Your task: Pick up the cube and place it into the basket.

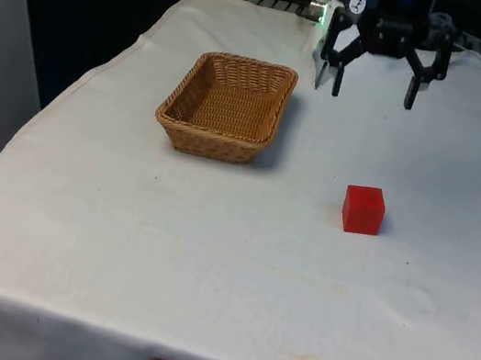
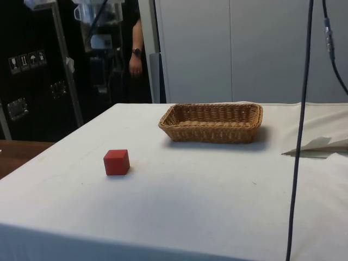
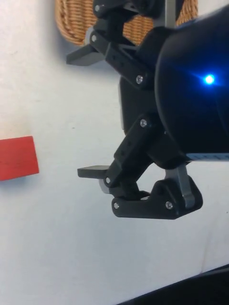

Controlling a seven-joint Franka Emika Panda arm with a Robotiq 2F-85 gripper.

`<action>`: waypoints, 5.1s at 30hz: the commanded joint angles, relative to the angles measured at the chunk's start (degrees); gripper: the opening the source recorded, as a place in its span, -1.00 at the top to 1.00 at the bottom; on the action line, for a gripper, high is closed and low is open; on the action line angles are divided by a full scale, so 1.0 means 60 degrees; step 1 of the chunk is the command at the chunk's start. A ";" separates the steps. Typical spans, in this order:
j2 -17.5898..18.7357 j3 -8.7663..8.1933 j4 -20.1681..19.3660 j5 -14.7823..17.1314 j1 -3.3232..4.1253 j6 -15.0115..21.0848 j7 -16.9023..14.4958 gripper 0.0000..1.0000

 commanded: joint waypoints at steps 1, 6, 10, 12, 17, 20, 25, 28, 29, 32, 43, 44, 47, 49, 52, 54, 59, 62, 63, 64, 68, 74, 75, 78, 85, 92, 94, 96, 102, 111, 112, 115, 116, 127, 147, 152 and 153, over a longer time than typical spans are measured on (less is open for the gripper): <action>0.0143 0.0076 0.0048 0.0181 -0.0029 0.0153 -0.0162 -1.00; 0.0420 0.0143 0.0095 0.0363 -0.0048 0.0382 -0.0344 -1.00; 0.0697 0.0172 0.0143 0.0611 -0.0057 0.0573 -0.0602 -1.00; 0.0783 0.0181 0.0143 0.0707 -0.0057 0.0640 -0.0697 -1.00; 0.0936 0.0181 0.0124 0.0926 -0.0057 0.0793 -0.0926 -1.00; 0.1117 0.0210 0.0105 0.1155 -0.0057 0.0936 -0.1136 -1.00; 0.1385 0.0258 0.0086 0.1375 -0.0038 0.1194 -0.1337 -1.00; 0.1547 0.0325 0.0086 0.1423 -0.0048 0.1366 -0.1366 -1.00; 0.1614 0.0353 0.0086 0.1432 -0.0048 0.1432 -0.1375 -1.00; 0.1719 0.0306 0.0105 0.1318 0.0000 0.1442 -0.1270 -1.00; 0.2225 0.0506 0.0095 0.1518 -0.0086 0.2091 -0.1471 -1.00; 0.2235 0.0506 0.0095 0.1509 -0.0095 0.2110 -0.1480 -1.00; 0.2301 0.0477 0.0086 0.1490 -0.0105 0.2149 -0.1528 -1.00; 0.2320 0.0468 0.0086 0.1480 -0.0105 0.2158 -0.1528 -1.00; 0.2435 0.0458 0.0115 0.1461 -0.0105 0.2215 -0.1528 -1.00; 0.2511 0.0449 0.0115 0.1451 -0.0105 0.2273 -0.1537 -1.00; 0.2655 0.0439 0.0153 0.1442 -0.0105 0.2406 -0.1547 -1.00; 0.2798 0.0439 0.0162 0.1442 -0.0105 0.2588 -0.1528 -1.00; 0.2836 0.0439 0.0172 0.1442 -0.0095 0.2636 -0.1528 -1.00; 0.2760 0.0392 0.0124 0.1394 -0.0067 0.2531 -0.1471 -1.00; 0.2970 0.0439 0.0181 0.1432 -0.0086 0.2788 -0.1509 -1.00; 0.3065 0.0420 0.0191 0.1423 -0.0067 0.2932 -0.1480 -1.00; 0.3065 0.0420 0.0181 0.1413 -0.0067 0.2941 -0.1480 -1.00; 0.3065 0.0411 0.0181 0.1404 -0.0067 0.2941 -0.1480 -1.00; 0.3056 0.0401 0.0172 0.1404 -0.0057 0.2913 -0.1480 -1.00; 0.3056 0.0401 0.0172 0.1394 -0.0057 0.2913 -0.1480 -0.38; 0.3056 0.0401 0.0172 0.1394 -0.0057 0.2913 -0.1480 0.05; 0.3056 0.0401 0.0172 0.1394 -0.0057 0.2903 -0.1480 0.71; 0.3056 0.0401 0.0172 0.1394 -0.0057 0.2903 -0.1471 0.98; 0.2893 0.0372 0.0076 0.1366 -0.0038 0.2855 -0.1471 0.96; 0.2817 0.0353 0.0038 0.1366 -0.0048 0.2836 -0.1480 0.96; 0.2597 0.0306 -0.0057 0.1356 -0.0048 0.2769 -0.1490 0.96; 0.2445 0.0277 -0.0143 0.1346 -0.0048 0.2702 -0.1499 0.96; 0.1537 0.0076 -0.0840 0.1222 -0.0029 0.2540 -0.1595 0.96; 0.0095 -0.0372 -0.2330 0.0611 -0.0048 0.2607 -0.1642 0.96; -0.0353 -0.0563 -0.2807 0.0392 -0.0057 0.2617 -0.1681 0.96; -0.0420 -0.0592 -0.2874 0.0353 -0.0057 0.2626 -0.1681 0.96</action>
